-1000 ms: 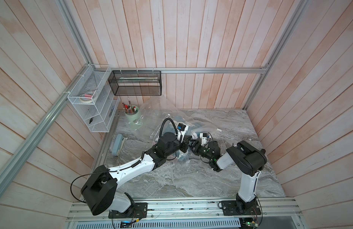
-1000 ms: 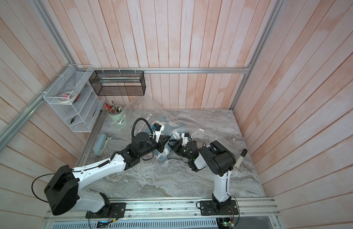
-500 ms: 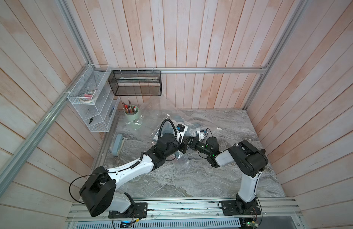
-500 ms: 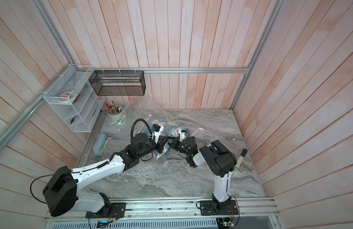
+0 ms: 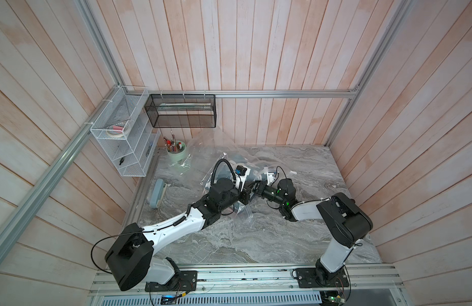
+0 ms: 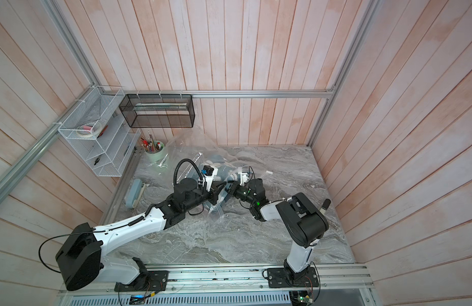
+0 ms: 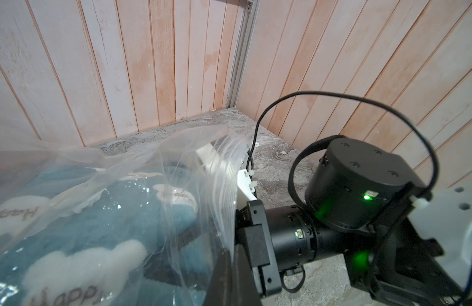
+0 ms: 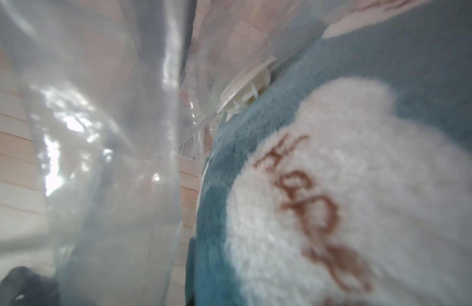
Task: Take the blanket out of the vacuum bag
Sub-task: Take out the blanket from the vacuum bag.
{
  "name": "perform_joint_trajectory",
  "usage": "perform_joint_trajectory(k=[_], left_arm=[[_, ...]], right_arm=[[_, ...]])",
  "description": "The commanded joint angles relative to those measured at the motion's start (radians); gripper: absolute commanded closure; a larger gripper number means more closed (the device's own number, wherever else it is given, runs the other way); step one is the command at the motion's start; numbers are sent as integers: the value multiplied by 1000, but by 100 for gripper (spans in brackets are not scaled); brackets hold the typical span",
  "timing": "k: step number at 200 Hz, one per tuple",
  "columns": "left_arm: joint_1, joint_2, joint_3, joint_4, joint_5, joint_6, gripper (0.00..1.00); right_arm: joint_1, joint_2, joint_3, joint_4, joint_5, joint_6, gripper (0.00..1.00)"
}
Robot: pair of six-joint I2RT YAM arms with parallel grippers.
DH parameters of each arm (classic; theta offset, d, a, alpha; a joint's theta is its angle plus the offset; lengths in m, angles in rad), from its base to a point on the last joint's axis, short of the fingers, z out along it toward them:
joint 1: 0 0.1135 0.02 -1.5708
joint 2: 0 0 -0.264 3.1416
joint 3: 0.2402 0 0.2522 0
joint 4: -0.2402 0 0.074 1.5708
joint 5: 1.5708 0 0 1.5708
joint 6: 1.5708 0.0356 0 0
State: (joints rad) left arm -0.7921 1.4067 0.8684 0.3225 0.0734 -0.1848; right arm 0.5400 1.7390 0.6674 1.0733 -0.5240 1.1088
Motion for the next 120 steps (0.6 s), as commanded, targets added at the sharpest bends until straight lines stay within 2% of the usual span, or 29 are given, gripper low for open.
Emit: perform_joint_trajectory(k=[1, 24, 60, 97, 120], left_arm=[[4, 22, 6, 26, -11, -17, 100], [3, 23, 10, 31, -19, -23, 100], [4, 20, -3, 39, -30, -14, 100], [4, 33, -6, 42, -41, -20, 100], [4, 43, -10, 48, -46, -18, 100]], right_arm=[[2, -64, 30, -76, -1, -56, 100], [3, -103, 30, -150, -11, -58, 100], [-4, -197, -63, -120, 10, 9, 100], [-20, -304, -37, -257, 35, -17, 100], [-44, -355, -56, -229, 59, 44, 100]])
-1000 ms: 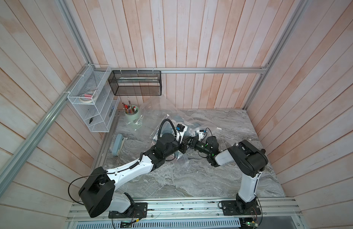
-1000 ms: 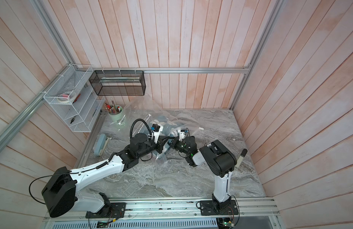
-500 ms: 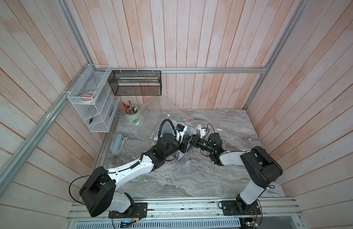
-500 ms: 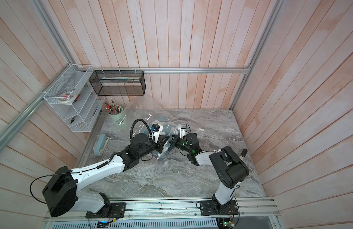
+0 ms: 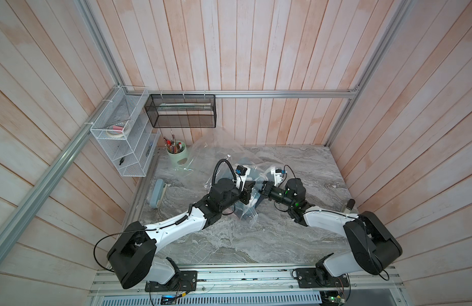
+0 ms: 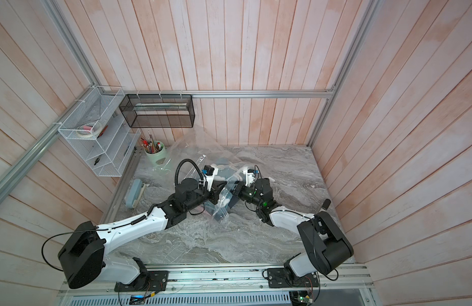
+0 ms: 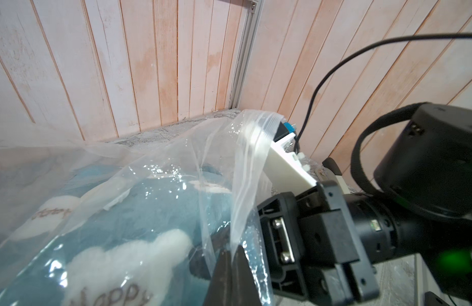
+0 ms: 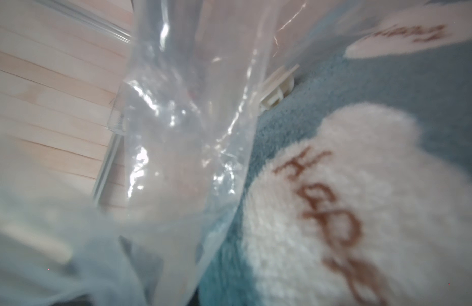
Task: Take the blanket out of the vacuum bag
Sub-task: Take out the blanket from the vacuum bag.
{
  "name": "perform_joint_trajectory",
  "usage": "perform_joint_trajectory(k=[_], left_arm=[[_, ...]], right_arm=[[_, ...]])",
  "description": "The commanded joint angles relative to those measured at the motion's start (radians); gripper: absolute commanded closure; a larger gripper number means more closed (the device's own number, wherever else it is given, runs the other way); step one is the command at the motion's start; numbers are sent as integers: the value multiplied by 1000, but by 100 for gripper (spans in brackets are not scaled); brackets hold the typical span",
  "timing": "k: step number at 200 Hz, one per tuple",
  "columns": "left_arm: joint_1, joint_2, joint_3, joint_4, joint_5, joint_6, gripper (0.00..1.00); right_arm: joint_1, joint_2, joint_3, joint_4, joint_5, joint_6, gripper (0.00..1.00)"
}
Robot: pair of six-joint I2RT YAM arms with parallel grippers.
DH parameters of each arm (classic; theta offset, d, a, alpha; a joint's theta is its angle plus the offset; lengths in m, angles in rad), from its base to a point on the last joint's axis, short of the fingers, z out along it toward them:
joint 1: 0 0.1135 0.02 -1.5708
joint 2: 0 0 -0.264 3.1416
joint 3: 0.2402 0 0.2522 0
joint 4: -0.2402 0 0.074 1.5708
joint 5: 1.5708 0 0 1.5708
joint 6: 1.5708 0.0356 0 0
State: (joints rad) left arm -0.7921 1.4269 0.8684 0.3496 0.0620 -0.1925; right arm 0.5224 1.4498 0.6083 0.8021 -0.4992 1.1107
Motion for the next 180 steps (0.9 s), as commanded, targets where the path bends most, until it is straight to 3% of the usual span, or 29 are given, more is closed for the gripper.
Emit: perform_joint_trajectory(k=[1, 80, 116, 180], left_arm=[[4, 24, -9, 21, -35, -11, 100], [4, 32, -14, 15, -62, -9, 100], [3, 39, -18, 10, -94, -20, 100], [4, 67, 1, -34, -182, -43, 100]], right_arm=[[-28, -68, 2, 46, 35, 45, 100], [-52, -122, 75, 51, 3, 204, 100], [-51, -232, 108, -172, 60, 80, 100], [-92, -303, 76, -185, 69, 67, 100]])
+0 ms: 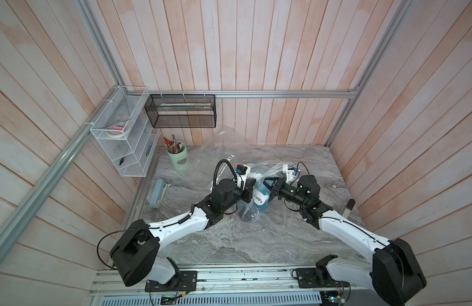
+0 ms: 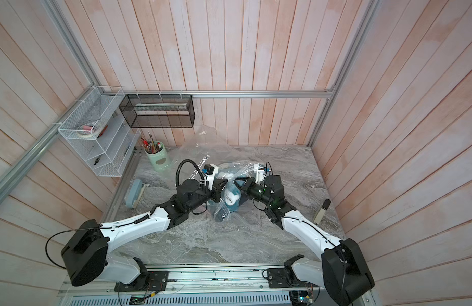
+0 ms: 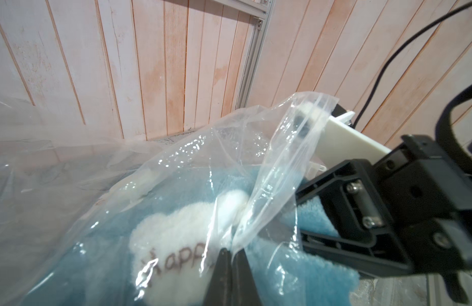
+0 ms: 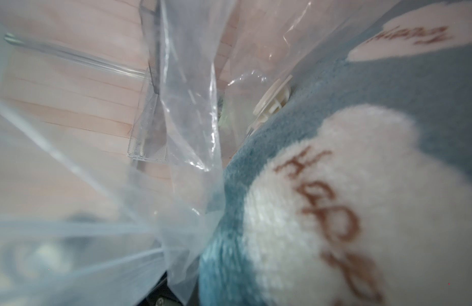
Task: Take the blanket out of the vacuum bag
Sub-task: Take out the blanket from the vacuum bag.
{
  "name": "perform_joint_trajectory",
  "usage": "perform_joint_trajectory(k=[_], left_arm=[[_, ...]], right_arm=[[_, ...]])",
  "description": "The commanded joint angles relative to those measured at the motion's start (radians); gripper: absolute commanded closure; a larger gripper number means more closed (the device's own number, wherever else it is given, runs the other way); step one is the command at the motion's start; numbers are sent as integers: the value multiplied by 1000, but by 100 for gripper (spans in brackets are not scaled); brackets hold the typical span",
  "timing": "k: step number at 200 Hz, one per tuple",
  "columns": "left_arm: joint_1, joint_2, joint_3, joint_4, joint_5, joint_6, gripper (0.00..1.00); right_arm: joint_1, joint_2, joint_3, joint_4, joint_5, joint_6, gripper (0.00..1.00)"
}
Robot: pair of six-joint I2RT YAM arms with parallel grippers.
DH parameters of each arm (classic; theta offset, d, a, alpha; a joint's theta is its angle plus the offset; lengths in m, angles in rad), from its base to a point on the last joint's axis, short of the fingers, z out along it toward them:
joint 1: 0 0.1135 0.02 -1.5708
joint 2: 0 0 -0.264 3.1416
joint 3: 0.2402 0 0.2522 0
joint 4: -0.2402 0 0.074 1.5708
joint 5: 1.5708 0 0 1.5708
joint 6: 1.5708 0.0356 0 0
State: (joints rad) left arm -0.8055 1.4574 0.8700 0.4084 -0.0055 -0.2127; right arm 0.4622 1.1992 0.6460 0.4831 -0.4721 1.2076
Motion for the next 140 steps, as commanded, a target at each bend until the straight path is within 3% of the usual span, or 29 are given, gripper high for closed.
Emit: perform_joint_trajectory(k=[1, 19, 52, 106, 140], left_arm=[[17, 37, 0, -92, -115, -24, 100], [17, 41, -6, -84, -123, -34, 100], [18, 41, -5, -79, -130, -40, 100], [34, 83, 56, -99, -211, -13, 100], [82, 112, 99, -54, -167, -19, 100]], right_arm=[[-32, -51, 36, 139, 40, -26, 100], [-38, -18, 1, 279, 25, 28, 100], [7, 71, 47, 320, 12, 4, 100], [99, 49, 177, 55, 87, -171, 100], [106, 3, 104, 2, 155, -189, 100]])
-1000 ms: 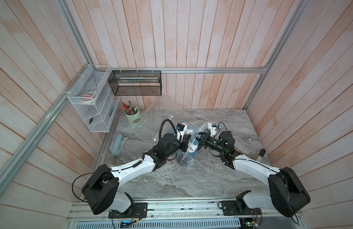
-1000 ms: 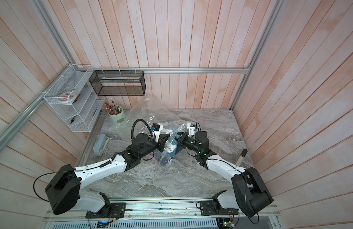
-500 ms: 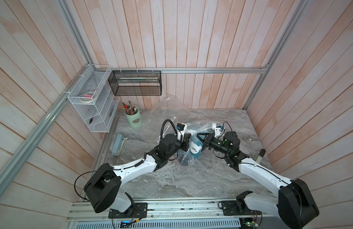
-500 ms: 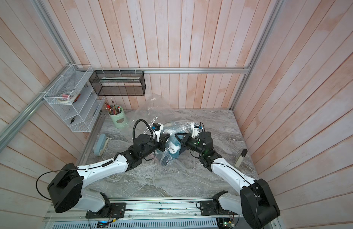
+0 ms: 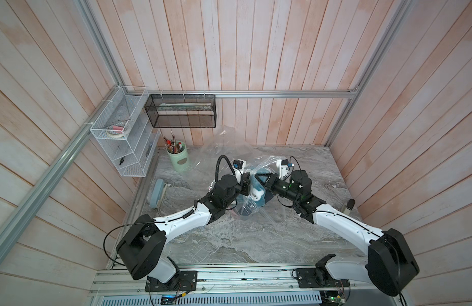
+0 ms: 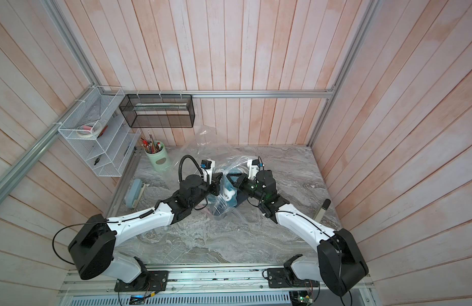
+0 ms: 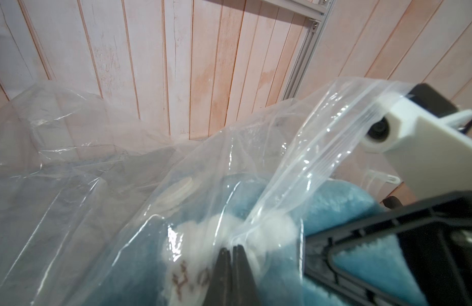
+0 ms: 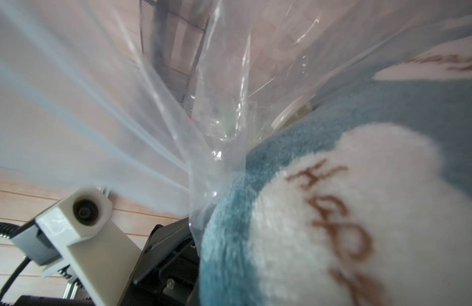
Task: Take the blanket out of the vacuum bag
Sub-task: Take out the blanket from the vacuum bag.
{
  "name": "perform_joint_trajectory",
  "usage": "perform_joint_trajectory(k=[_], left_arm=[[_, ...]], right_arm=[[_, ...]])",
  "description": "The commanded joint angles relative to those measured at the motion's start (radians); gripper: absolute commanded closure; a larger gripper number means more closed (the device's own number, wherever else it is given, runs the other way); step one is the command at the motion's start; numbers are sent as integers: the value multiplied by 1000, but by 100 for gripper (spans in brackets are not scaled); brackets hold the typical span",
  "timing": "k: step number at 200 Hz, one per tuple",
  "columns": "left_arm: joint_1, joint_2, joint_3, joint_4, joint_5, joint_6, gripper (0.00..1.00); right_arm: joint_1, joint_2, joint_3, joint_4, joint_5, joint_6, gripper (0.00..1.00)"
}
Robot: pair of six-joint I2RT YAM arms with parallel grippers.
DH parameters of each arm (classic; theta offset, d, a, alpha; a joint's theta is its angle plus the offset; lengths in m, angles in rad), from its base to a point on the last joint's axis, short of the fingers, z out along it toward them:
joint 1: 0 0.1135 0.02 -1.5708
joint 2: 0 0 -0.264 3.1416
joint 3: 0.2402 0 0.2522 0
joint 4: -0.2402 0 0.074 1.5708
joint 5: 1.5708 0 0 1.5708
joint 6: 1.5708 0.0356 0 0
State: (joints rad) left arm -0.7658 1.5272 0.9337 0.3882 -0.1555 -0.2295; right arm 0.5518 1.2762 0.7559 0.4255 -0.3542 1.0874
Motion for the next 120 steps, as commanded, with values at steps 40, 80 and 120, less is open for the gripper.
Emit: perform_joint_trajectory(k=[40, 80, 120], left_arm=[[51, 55, 95, -17, 40, -1, 100], [53, 79, 116, -30, 32, 21, 100], [59, 93, 74, -18, 37, 3, 100]], right_arm=[[26, -28, -126, 178, 41, -37, 100], [58, -81, -30, 26, 107, -109, 100], [57, -141, 89, -62, 129, -139, 100]])
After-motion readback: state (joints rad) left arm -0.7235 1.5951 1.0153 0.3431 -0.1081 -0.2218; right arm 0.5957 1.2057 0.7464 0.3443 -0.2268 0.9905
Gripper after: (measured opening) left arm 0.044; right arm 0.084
